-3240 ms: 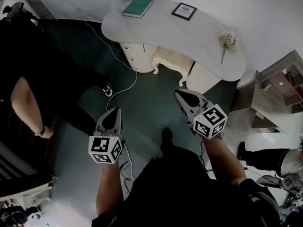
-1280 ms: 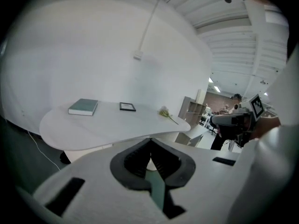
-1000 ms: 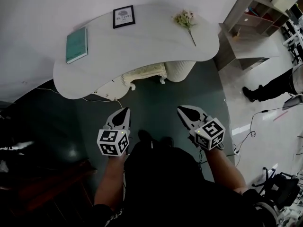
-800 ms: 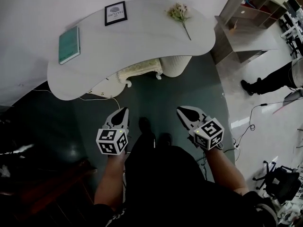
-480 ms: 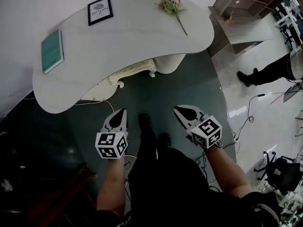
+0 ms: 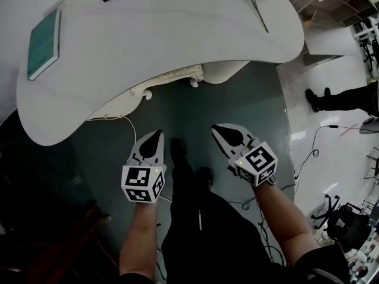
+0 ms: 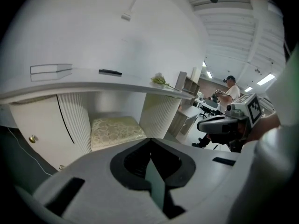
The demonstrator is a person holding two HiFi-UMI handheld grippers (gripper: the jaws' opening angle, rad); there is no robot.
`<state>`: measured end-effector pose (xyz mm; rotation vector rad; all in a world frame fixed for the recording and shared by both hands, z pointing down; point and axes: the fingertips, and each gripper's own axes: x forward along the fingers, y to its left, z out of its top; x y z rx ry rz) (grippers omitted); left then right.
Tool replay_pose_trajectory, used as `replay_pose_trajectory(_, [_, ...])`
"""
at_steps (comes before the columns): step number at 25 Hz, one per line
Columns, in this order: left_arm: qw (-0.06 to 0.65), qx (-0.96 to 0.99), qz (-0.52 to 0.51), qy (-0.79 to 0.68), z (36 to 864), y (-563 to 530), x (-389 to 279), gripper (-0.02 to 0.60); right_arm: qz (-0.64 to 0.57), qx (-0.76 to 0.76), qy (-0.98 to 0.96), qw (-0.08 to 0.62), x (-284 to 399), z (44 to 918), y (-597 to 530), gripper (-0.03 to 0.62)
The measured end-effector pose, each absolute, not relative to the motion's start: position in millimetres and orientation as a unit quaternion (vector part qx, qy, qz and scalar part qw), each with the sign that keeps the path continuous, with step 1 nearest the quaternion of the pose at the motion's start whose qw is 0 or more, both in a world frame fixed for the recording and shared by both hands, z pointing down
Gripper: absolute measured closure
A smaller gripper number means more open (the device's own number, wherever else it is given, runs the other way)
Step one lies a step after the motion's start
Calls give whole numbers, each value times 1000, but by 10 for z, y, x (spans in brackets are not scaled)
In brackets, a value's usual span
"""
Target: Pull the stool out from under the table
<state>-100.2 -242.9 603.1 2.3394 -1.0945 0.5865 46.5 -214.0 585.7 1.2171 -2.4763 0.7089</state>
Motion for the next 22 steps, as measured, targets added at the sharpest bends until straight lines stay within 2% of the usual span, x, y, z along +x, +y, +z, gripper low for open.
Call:
replay_pose_trajectory(11, [250, 851, 233, -399, 7284, -2536, -1184, 571, 264, 390, -865, 175, 270, 7163, -2165, 588])
replay_pose_trajectory(17, [252, 846, 227, -411, 7680, -2785, -1368, 571, 265, 391, -861, 190, 220, 7640, -2317, 586])
replay_pose_trajectory(22, [240, 849, 220, -416, 7949, -3134, -1480, 571, 245, 421, -854, 184, 390, 7939, -2790, 545])
